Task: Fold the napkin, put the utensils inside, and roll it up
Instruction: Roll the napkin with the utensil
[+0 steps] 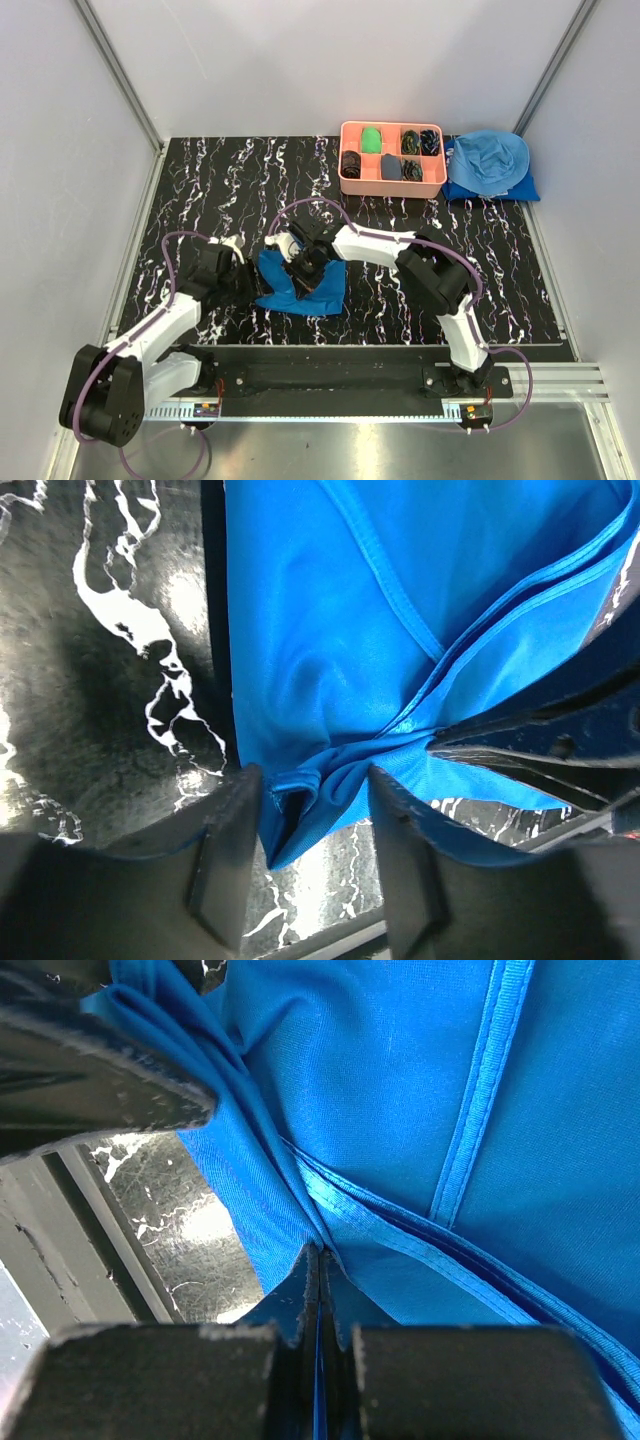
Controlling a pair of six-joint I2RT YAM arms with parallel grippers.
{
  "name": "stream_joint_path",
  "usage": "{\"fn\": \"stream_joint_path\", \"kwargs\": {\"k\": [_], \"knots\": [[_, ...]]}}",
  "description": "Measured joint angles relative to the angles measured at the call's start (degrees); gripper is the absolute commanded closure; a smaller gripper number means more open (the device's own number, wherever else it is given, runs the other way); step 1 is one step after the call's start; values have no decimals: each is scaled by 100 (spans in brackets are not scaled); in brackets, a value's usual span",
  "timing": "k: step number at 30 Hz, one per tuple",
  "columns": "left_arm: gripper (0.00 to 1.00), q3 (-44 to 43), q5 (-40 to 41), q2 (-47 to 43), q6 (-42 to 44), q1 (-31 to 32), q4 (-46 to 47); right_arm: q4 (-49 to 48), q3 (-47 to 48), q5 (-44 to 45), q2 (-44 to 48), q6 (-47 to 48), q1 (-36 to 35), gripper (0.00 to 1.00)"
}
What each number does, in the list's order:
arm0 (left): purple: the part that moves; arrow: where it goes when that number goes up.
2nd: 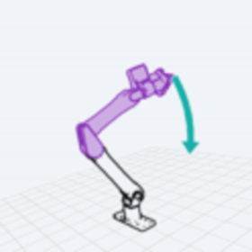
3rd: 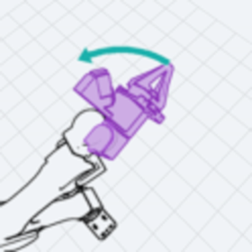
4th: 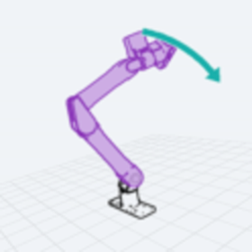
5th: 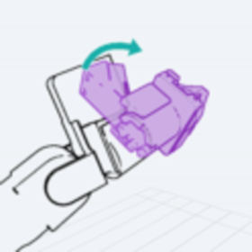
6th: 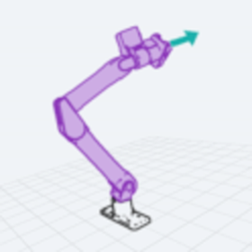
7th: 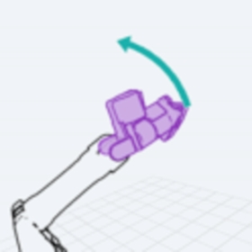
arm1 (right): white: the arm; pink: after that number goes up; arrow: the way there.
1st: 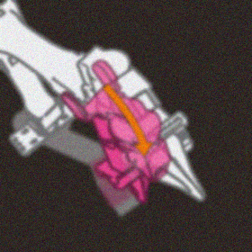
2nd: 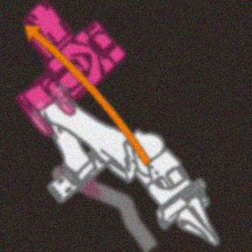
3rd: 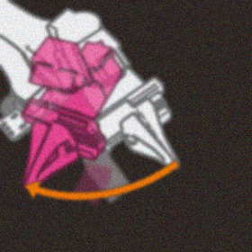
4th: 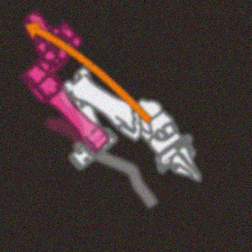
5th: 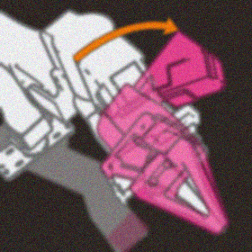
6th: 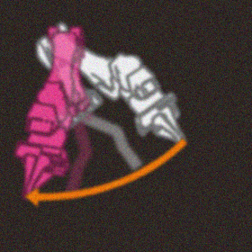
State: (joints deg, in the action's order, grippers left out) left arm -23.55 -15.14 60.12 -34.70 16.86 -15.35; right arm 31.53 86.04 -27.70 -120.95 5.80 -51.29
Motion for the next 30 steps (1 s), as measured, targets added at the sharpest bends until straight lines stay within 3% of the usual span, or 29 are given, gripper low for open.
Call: {"fn": "stream_joint_path", "kwargs": {"k": [6, 14, 18, 22, 26, 30], "knots": [[41, 4, 210, -275, -50, -2, -144, -48, 0, -92, -28, 0, 9, 100], [44, 155, 249, -179, -138, -2, -94, -52, 20, -214, -70, -4, 35, 100], [58, 256, 225, -55, -197, -2, 90, -68, 20, -260, -81, -7, 39, 100], [86, 282, 157, 155, -245, -2, 352, -87, 20, -328, -90, -11, 50, 99], [100, 280, 68, 289, -247, 0, 562, -109, 20, -334, -87, -72, 72, 87], [100, 175, 61, 490, -197, 0, 564, -105, -7, -240, 24, -149, 72, 57]]}}
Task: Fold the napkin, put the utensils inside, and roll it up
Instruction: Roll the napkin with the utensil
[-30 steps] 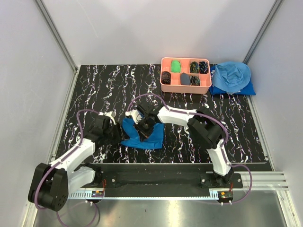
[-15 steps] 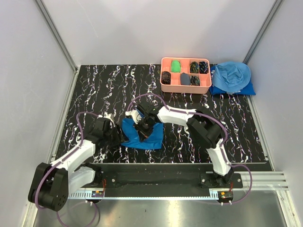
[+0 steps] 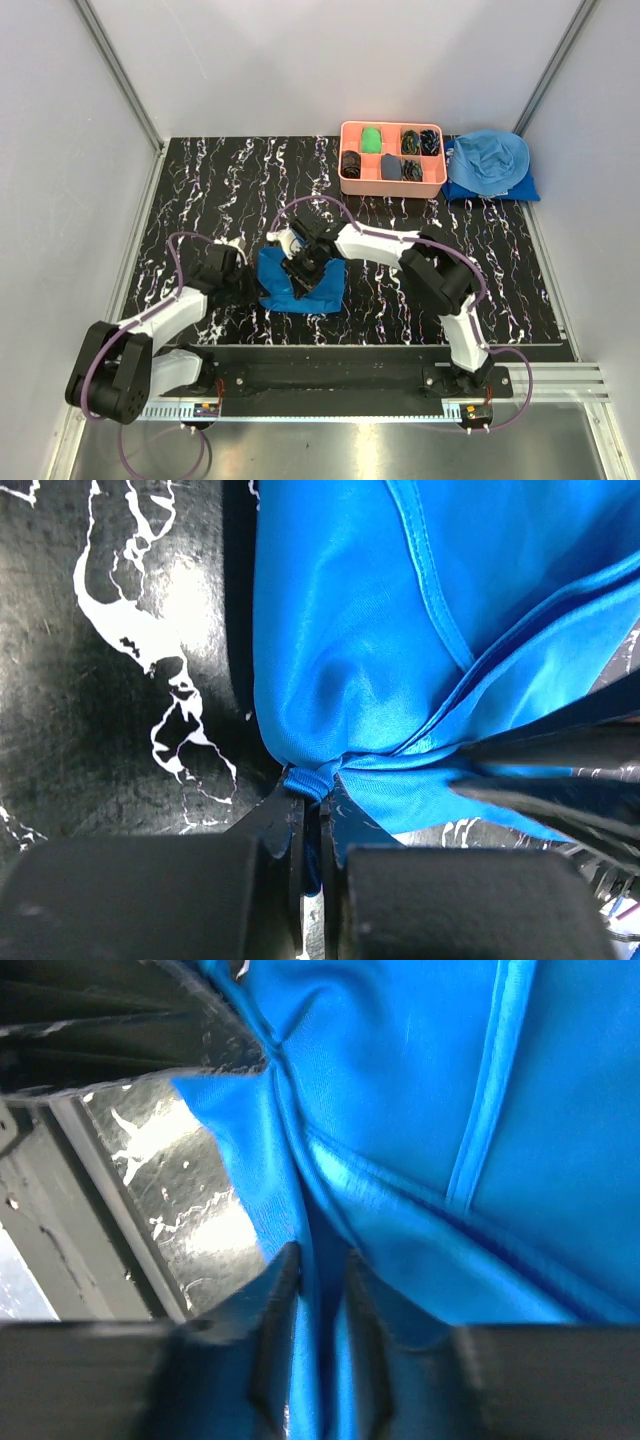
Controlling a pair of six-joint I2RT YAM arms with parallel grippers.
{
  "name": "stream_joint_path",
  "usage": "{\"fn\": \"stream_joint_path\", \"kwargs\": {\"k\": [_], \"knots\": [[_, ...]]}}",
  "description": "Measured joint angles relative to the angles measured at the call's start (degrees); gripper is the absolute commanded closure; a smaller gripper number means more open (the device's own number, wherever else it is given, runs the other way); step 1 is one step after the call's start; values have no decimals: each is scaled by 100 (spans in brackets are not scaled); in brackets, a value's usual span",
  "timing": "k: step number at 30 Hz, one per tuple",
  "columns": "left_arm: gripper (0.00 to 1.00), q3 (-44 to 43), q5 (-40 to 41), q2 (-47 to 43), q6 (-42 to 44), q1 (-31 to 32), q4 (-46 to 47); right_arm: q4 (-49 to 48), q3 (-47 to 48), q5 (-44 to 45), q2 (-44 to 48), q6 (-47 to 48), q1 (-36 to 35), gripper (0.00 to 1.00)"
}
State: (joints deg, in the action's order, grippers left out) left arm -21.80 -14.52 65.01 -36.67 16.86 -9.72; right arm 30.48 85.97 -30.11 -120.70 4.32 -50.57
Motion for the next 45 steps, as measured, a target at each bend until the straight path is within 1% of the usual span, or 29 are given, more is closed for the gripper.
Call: {"fn": "stream_joint_path", "kwargs": {"k": [3, 4, 8, 10, 13, 17, 20, 24, 33, 40, 43, 45], "knots": [[100, -170, 0, 195, 79, 0, -129, 13, -144, 308, 330, 22, -31, 44], [100, -229, 0, 251, 111, 0, -175, -2, -234, 457, 509, 44, -63, 38], [100, -481, -22, 459, 225, 0, -448, -485, -866, 1233, 1427, 223, -498, 25], [100, -597, -33, 549, 273, -2, -570, -942, -1296, 1563, 1832, 334, -820, 23], [100, -774, -79, 697, 372, -15, -765, -1580, -1886, 1917, 2155, 555, -1174, 23], [100, -986, -212, 909, 522, -66, -988, -2190, -2400, 2367, 2138, 861, -1364, 23], [100, -1054, -280, 981, 588, -98, -1060, -2588, -2623, 2618, 2118, 1056, -1469, 24], [100, -1086, -352, 1010, 671, -120, -1150, -3023, -2632, 2813, 1963, 1237, -1567, 24], [100, -1126, -518, 1110, 769, -129, -1222, -3176, -2430, 2868, 1589, 1419, -1572, 22], [100, -1158, -625, 1132, 824, -164, -1307, -3206, -2361, 2767, 1261, 1467, -1569, 25], [100, -1161, -645, 1145, 841, -166, -1309, -3252, -2315, 2758, 1174, 1453, -1567, 29], [100, -1163, -660, 1167, 859, -177, -1309, -3254, -2271, 2743, 1130, 1429, -1552, 39]]}}
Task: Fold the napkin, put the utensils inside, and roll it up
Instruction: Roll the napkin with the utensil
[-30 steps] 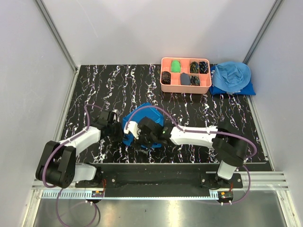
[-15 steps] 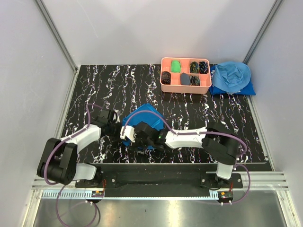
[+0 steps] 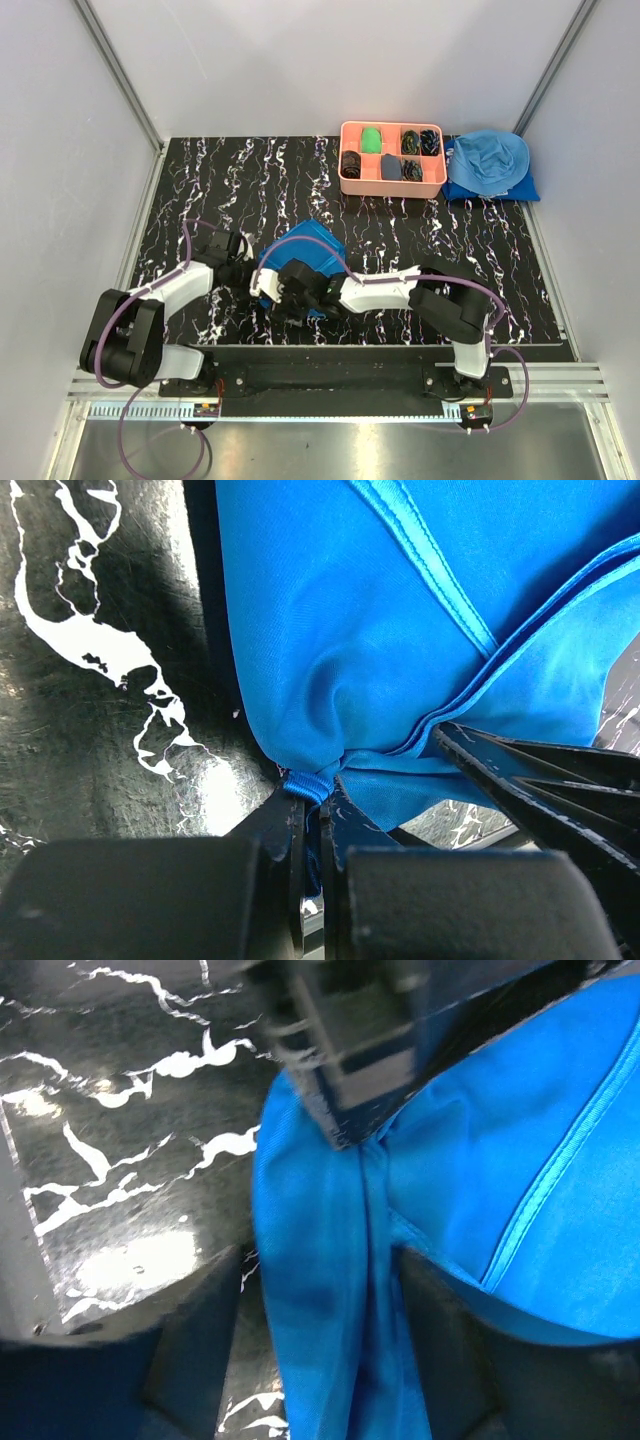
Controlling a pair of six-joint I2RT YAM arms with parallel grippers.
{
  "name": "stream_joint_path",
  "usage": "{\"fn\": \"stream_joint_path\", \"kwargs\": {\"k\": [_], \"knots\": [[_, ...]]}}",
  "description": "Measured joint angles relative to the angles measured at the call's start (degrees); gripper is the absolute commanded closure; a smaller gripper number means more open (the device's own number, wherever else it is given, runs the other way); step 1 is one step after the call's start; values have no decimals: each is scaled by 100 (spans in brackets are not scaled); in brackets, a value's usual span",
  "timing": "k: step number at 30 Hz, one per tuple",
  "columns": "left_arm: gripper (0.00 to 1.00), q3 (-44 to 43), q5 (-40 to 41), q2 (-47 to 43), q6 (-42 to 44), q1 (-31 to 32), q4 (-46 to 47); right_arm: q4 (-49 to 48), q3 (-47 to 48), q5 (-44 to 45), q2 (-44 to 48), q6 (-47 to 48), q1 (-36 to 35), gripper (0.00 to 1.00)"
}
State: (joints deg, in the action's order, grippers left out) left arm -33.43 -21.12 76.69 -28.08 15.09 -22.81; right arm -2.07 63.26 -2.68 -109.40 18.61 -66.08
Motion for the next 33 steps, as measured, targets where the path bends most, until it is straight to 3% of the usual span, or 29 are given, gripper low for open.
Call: {"fn": "stream_joint_path", "kwargs": {"k": [3, 6, 9, 10, 11, 17, 26, 28, 33], "knots": [[100, 0, -15, 2, 22, -9, -4, 26, 133, -44, -116, -61, 66, 54], [100, 0, -22, 0, 28, -15, -15, 162, 284, -173, -214, -140, 179, 64], [81, 0, -48, -9, 28, -15, -24, 323, 382, -356, -256, -232, 273, 71], [78, 0, -55, -22, 37, -15, -24, 378, 415, -435, -269, -267, 302, 71], [68, 0, -55, -46, 37, -15, -28, 420, 439, -476, -275, -291, 315, 72], [48, 17, 20, -505, -44, -26, -24, 723, 629, -994, -354, -586, 413, 75], [39, 680, 476, -1589, -496, -98, 85, 1123, 949, -1967, -566, -859, 498, 74], [30, 855, 507, -1847, -616, -96, 111, 1222, 1032, -2120, -623, -931, 551, 75], [25, 1353, 610, -2638, -990, -109, 234, 1405, 1198, -2465, -752, -1102, 693, 74]]}}
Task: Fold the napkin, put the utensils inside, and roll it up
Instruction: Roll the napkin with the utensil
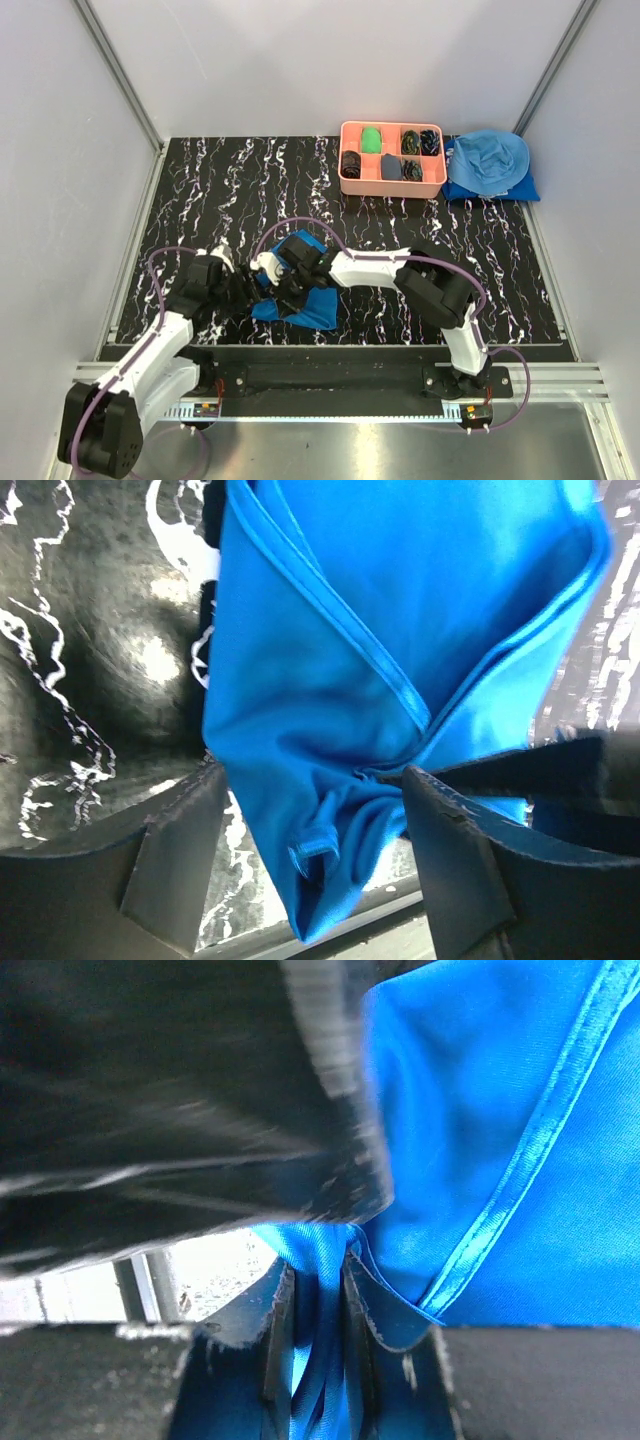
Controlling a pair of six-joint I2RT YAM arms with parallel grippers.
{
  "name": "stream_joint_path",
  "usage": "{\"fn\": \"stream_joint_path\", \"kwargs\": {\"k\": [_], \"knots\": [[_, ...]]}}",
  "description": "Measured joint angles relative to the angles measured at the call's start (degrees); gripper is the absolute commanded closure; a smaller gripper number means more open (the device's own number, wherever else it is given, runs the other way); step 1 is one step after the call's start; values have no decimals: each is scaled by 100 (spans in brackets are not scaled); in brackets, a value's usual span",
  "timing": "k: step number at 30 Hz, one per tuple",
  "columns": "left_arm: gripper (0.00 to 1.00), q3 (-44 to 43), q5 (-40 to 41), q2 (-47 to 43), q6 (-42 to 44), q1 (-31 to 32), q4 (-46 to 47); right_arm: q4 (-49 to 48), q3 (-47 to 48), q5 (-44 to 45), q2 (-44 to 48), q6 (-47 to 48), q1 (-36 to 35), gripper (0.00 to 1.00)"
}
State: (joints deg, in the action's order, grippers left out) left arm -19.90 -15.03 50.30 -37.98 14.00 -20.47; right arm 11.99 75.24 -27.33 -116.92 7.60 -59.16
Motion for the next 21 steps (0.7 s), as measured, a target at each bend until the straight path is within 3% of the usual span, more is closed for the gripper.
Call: {"fn": "stream_joint_path", "kwargs": {"k": [6, 14, 21], "knots": [[22, 186, 238, -699, -365, 15, 61, 107, 52, -136, -42, -92, 44, 75], [25, 195, 319, -560, -538, 15, 85, 238, 52, -374, -68, -286, 111, 75], [7, 328, 212, -839, -608, 15, 94, 289, 57, -774, -162, -538, 291, 75]]}}
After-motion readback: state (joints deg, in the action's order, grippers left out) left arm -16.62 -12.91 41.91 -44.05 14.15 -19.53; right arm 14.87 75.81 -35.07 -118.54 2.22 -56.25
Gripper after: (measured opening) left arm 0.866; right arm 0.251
